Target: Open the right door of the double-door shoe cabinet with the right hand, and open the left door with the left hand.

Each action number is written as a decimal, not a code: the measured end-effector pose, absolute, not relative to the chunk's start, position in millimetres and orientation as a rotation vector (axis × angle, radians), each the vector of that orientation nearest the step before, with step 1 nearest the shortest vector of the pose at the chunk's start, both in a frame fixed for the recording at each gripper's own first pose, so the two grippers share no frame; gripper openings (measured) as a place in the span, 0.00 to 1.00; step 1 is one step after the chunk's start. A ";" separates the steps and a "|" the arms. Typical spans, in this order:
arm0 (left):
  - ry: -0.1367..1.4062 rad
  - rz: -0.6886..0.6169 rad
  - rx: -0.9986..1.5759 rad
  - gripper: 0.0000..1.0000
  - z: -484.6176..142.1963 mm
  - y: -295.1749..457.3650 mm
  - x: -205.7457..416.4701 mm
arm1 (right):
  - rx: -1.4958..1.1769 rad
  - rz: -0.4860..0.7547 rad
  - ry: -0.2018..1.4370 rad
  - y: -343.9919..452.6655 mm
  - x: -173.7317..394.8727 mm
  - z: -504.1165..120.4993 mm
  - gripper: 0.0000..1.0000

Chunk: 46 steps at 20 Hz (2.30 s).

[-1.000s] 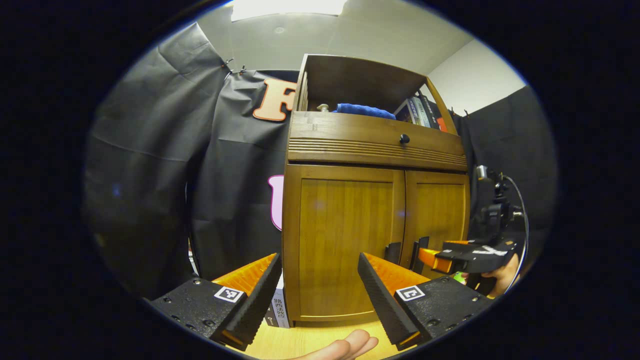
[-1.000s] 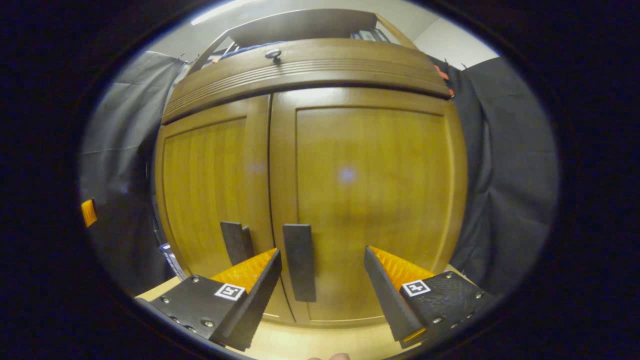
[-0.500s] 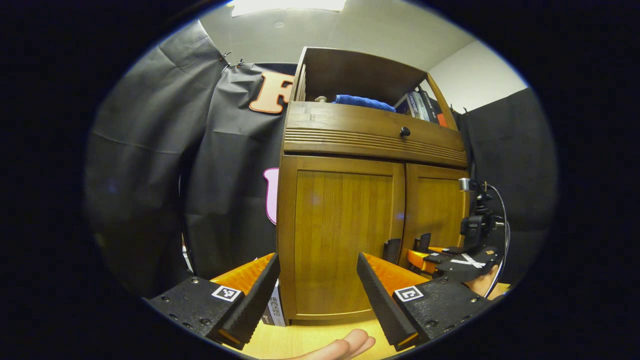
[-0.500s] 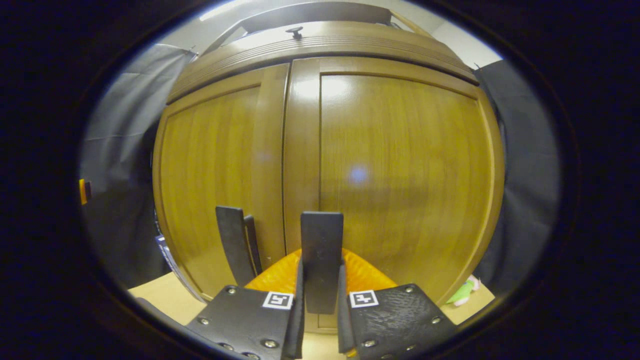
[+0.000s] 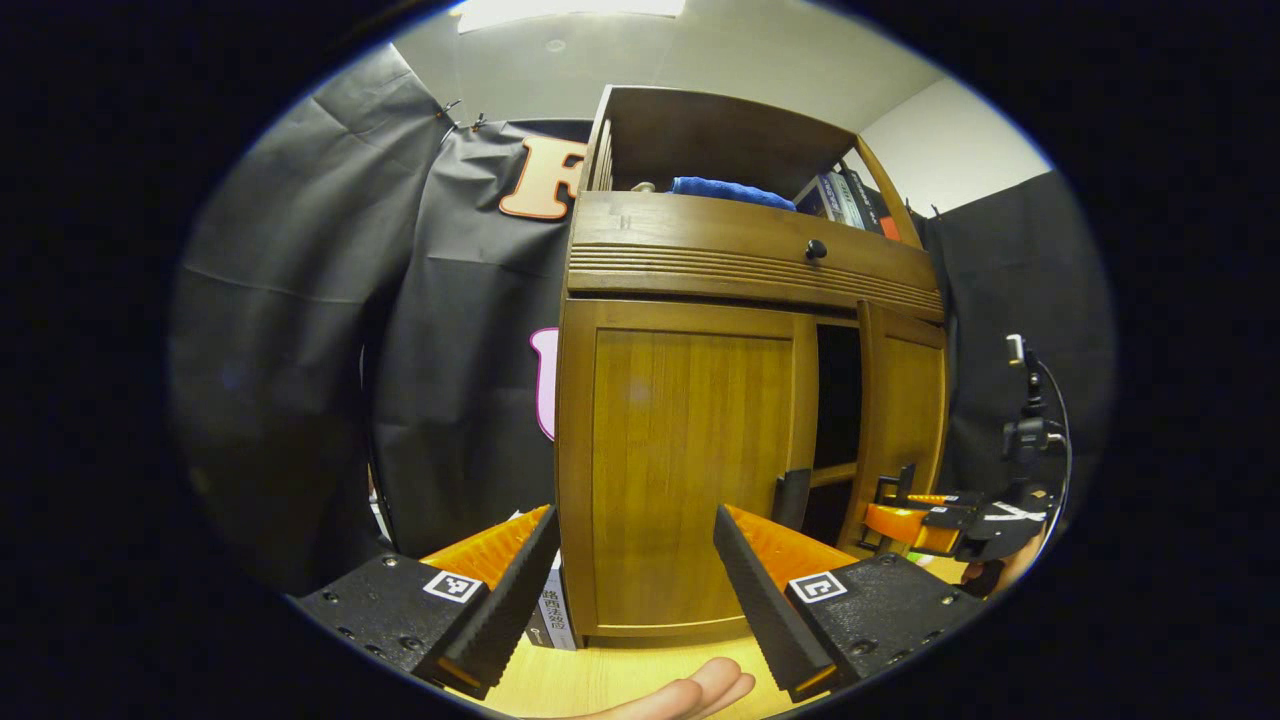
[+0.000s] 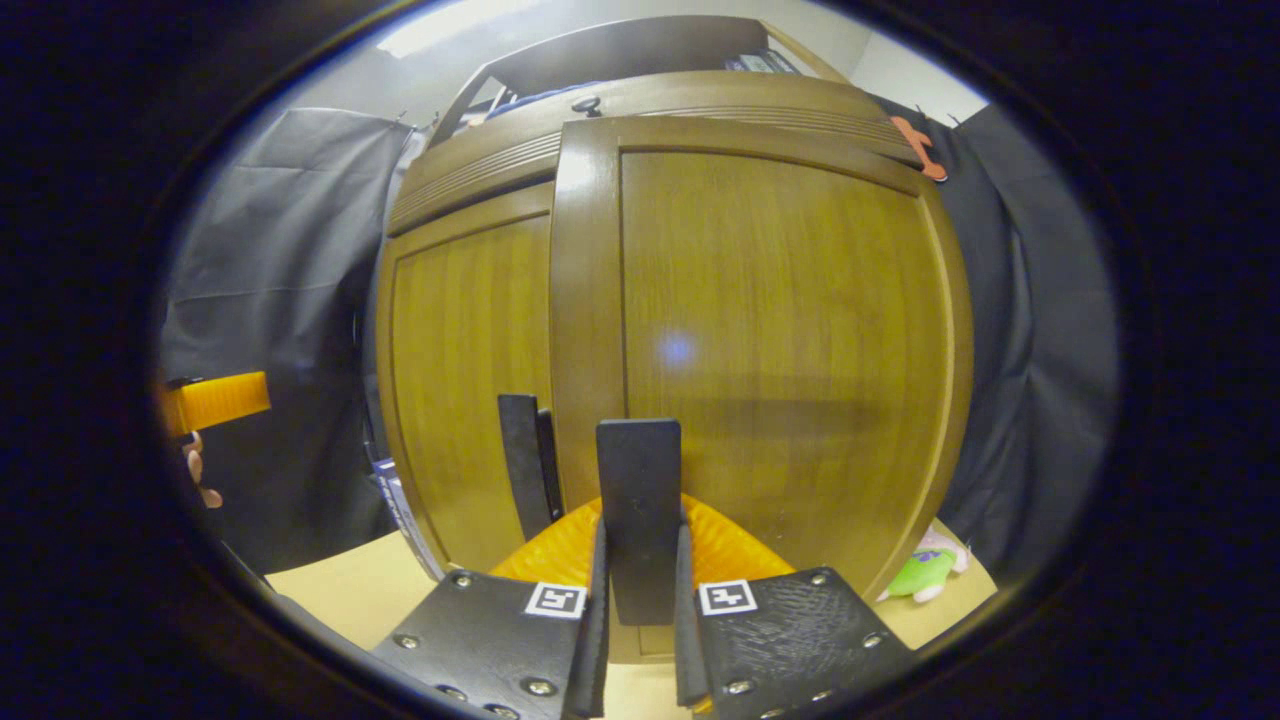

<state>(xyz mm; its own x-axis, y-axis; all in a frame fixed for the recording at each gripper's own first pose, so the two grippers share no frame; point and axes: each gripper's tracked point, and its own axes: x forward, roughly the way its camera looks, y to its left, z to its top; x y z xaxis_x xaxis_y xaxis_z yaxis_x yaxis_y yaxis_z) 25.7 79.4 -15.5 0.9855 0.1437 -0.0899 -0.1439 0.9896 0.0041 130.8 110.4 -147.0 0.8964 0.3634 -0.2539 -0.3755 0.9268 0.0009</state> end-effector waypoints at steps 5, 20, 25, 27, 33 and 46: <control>0.066 0.117 0.028 0.96 -10.4 65.0 25.0 | -0.017 0.412 0.270 88.4 103.8 -140.5 0.27; 0.060 0.101 0.035 0.96 -12.7 43.6 23.5 | -0.068 0.328 0.224 4.2 48.2 -112.4 0.26; 0.059 0.086 0.030 0.96 -13.1 37.4 23.0 | -0.173 0.225 0.264 -21.7 33.7 -115.9 0.26; 0.058 0.080 0.037 0.92 -12.8 34.5 23.0 | -0.208 0.189 0.254 -31.4 30.1 -112.1 0.26; 0.056 0.067 0.055 0.92 -14.6 26.9 21.9 | -0.258 0.104 0.271 -63.3 20.1 -109.9 0.26; 0.105 0.063 0.115 0.93 -44.1 -4.5 39.3 | -0.029 0.136 0.218 -180.9 46.2 -94.4 0.00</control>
